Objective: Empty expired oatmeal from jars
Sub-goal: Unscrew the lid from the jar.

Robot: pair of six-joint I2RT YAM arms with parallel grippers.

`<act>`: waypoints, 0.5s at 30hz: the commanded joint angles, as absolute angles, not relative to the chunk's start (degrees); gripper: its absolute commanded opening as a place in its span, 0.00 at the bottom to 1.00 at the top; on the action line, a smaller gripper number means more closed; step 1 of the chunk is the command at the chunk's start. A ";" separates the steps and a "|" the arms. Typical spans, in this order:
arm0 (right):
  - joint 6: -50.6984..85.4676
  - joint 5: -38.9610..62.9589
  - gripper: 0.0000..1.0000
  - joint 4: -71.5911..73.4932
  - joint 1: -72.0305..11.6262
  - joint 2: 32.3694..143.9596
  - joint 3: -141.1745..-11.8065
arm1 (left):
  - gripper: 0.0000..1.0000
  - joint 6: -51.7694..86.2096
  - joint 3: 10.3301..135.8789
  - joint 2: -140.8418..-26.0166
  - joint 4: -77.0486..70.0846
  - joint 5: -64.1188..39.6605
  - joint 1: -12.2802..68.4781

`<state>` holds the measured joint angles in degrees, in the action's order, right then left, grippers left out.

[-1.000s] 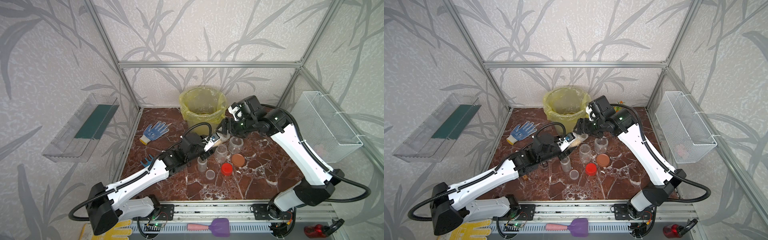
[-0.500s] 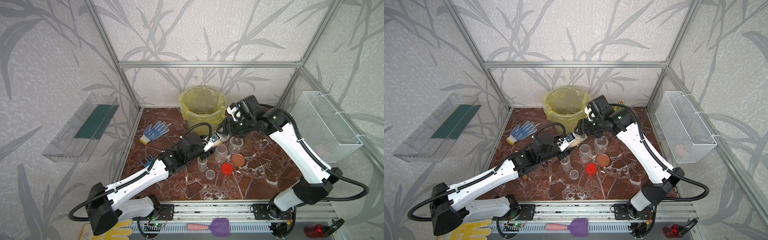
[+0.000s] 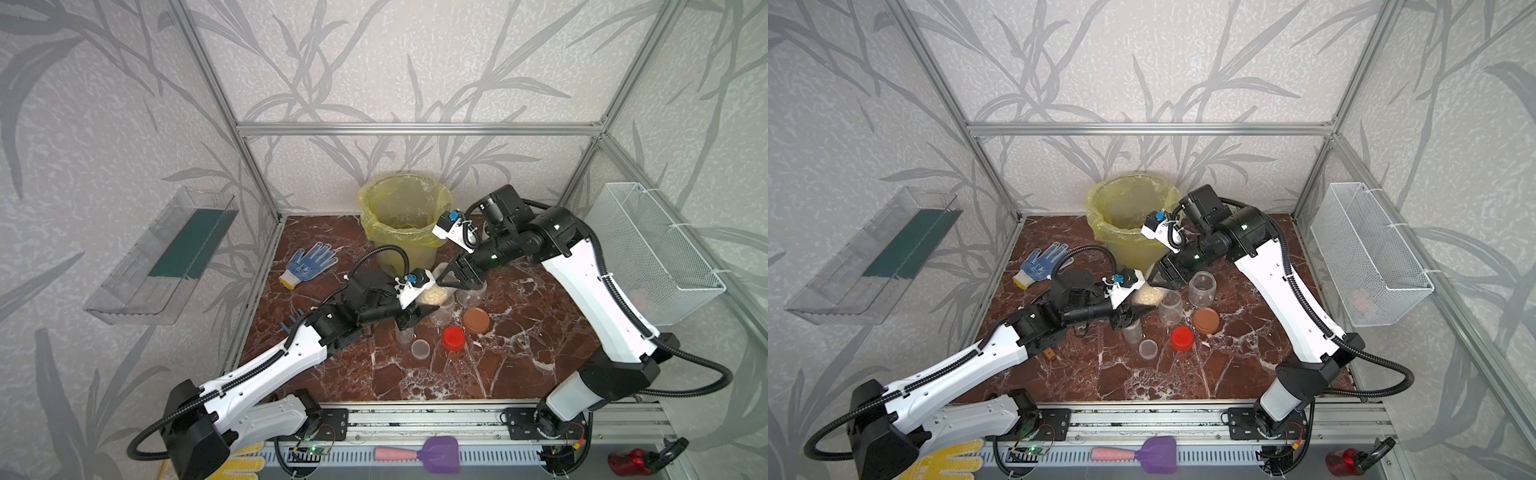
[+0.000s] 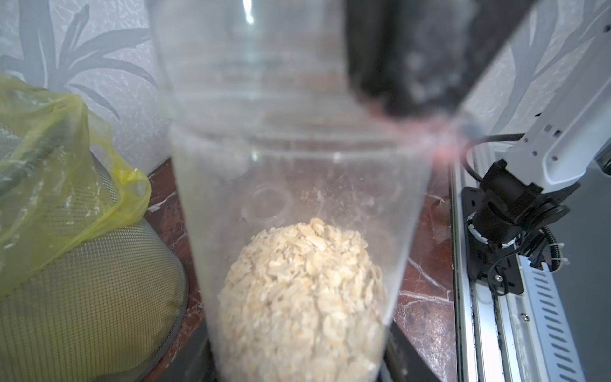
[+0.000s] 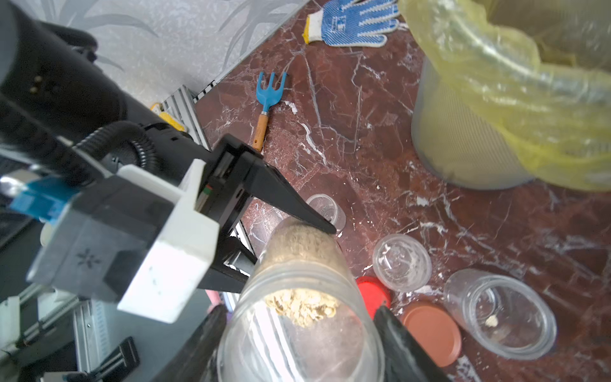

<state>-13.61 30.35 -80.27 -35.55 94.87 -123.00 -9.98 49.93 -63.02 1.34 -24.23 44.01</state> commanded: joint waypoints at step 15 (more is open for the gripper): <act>-51.37 44.91 0.00 -94.31 -30.77 93.16 -123.40 | 0.00 -6.59 43.74 -61.17 -0.29 -25.83 39.15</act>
<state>-45.01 40.34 -86.35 -31.53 95.57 -122.89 -8.47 44.01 -59.90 -6.59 -30.46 41.76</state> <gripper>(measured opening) 0.647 0.547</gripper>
